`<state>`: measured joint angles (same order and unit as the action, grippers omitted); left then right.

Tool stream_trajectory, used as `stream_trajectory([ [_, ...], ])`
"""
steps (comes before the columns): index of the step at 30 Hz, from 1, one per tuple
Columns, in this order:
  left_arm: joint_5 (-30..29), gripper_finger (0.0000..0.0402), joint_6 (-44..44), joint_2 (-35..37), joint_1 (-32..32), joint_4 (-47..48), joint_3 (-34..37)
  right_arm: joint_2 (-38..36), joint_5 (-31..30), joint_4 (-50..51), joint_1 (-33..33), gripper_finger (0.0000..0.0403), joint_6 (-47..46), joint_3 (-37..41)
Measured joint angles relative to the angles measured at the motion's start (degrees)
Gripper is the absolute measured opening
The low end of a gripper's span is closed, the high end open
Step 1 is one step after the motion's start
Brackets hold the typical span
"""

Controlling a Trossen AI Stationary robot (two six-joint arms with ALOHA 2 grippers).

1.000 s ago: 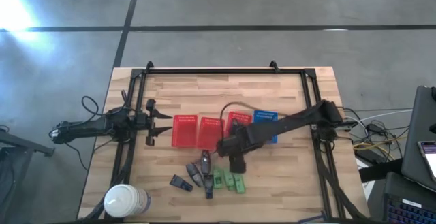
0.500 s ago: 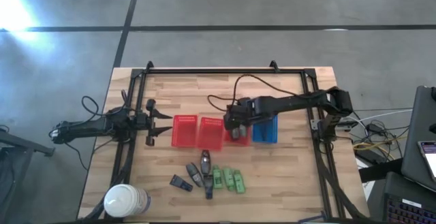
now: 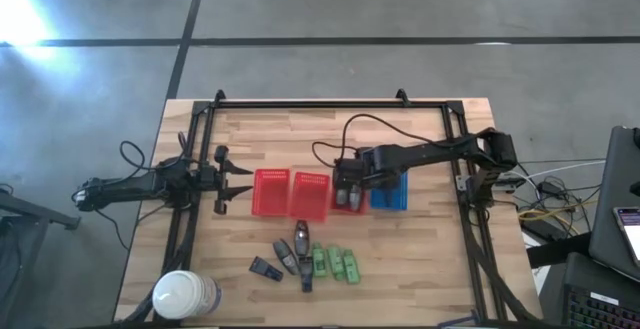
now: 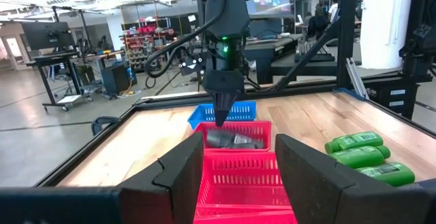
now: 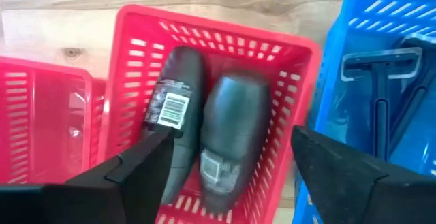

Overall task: Pick & Place Travel size toiletries
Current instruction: Put the shampoo into the left red bin

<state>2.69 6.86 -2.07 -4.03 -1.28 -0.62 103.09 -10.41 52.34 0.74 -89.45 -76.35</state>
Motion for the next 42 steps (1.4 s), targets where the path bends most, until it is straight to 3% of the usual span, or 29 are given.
stream_trajectory([
  [4,0.0,0.0188,0.0,0.0,0.0,0.0,0.0,-0.2,-0.1,0.3,-0.6,0.0318,4.6,-0.9],
  [7,0.0,0.0188,0.0,0.0,0.0,0.0,0.0,-0.6,0.1,0.2,-2.5,0.0327,14.7,-2.9],
  [10,0.0,0.0188,0.0,0.0,0.0,0.0,0.0,-0.6,5.4,3.1,-5.2,0.033,18.5,-4.5],
  [13,0.0,0.0188,0.0,0.0,0.0,0.0,0.0,0.2,13.5,5.2,-8.2,0.0326,13.7,-4.5],
  [18,0.0,0.0188,0.0,0.0,0.0,0.0,0.0,1.4,19.3,0.8,-15.9,0.0315,0.9,-3.9],
  [26,0.0,0.0188,0.0,-0.1,0.0,0.0,0.0,7.2,20.1,-7.5,-24.5,0.0304,-16.3,-4.9],
  [35,-0.2,0.0188,0.0,-0.4,0.0,0.0,0.0,17.2,21.0,-7.3,-27.7,0.0309,-16.8,-14.5],
  [42,-0.2,0.0188,0.0,-0.4,0.0,0.0,0.0,24.4,22.0,-0.4,-28.4,0.0312,-13.1,-21.8],
])
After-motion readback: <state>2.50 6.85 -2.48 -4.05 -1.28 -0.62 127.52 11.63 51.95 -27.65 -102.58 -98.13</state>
